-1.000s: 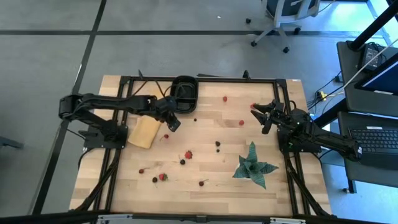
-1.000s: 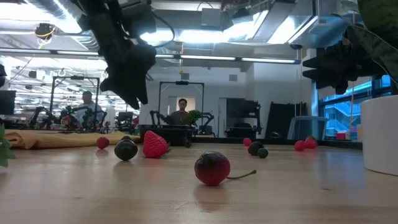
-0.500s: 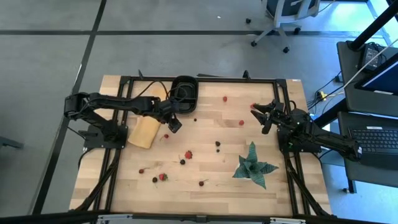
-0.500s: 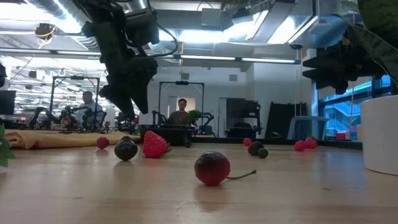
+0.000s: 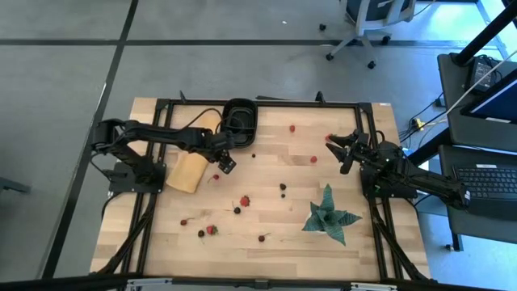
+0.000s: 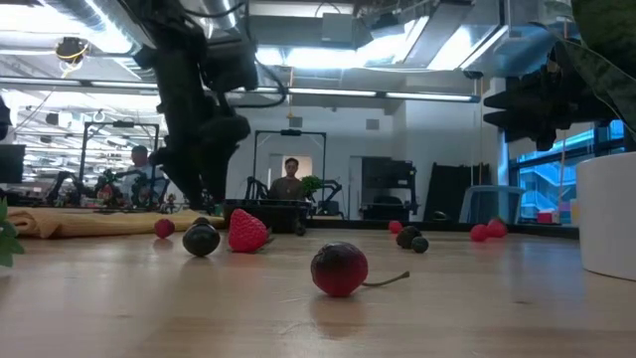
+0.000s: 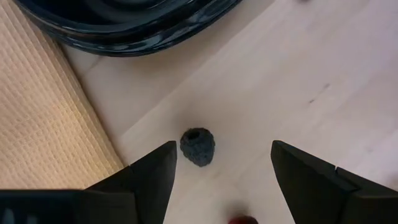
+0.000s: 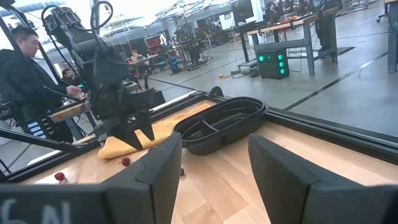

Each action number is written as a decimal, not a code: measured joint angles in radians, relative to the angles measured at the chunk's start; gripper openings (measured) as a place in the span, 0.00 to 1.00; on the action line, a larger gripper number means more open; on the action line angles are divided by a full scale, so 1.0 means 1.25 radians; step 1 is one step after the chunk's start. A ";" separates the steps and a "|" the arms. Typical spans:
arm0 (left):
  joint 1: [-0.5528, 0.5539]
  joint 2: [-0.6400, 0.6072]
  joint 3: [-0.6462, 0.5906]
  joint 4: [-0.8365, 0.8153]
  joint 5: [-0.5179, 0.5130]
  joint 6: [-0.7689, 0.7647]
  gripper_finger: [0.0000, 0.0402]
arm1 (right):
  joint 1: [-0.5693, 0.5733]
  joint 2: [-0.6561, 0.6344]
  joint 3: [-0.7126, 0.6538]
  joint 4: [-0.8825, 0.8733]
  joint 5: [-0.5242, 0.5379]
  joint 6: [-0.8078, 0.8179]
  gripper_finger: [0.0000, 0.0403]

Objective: Pick and placing Produce into tupperware
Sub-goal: Put the top blackberry into the black bin

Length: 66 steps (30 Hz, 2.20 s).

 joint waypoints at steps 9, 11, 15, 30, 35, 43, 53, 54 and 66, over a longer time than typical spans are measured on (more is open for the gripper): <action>-0.001 0.070 0.000 0.002 0.000 -0.015 0.63 | 0.000 0.000 0.000 0.000 0.001 0.000 0.47; -0.001 0.083 0.000 0.002 -0.003 -0.016 0.63 | 0.000 0.000 0.000 0.000 0.000 0.000 0.47; -0.001 0.104 0.000 0.006 -0.015 -0.017 0.63 | 0.000 0.000 0.000 0.000 0.000 0.000 0.47; -0.001 0.111 0.001 0.007 -0.040 -0.041 0.47 | 0.000 0.000 0.000 0.000 0.000 0.000 0.47; -0.001 0.111 0.001 0.013 -0.042 -0.042 0.43 | 0.000 0.000 0.000 0.000 0.000 0.000 0.47; -0.001 0.111 0.000 0.015 -0.045 -0.044 0.40 | 0.000 0.000 0.000 0.000 0.000 0.000 0.47; -0.001 0.111 0.000 0.019 -0.055 -0.042 0.31 | 0.000 0.000 0.000 0.000 0.000 0.000 0.47; -0.001 0.111 0.000 0.020 -0.057 -0.042 0.30 | 0.000 0.000 0.000 0.000 0.000 0.000 0.47; -0.001 0.110 0.000 0.018 -0.043 -0.040 0.26 | 0.000 0.000 0.000 0.000 0.000 0.002 0.47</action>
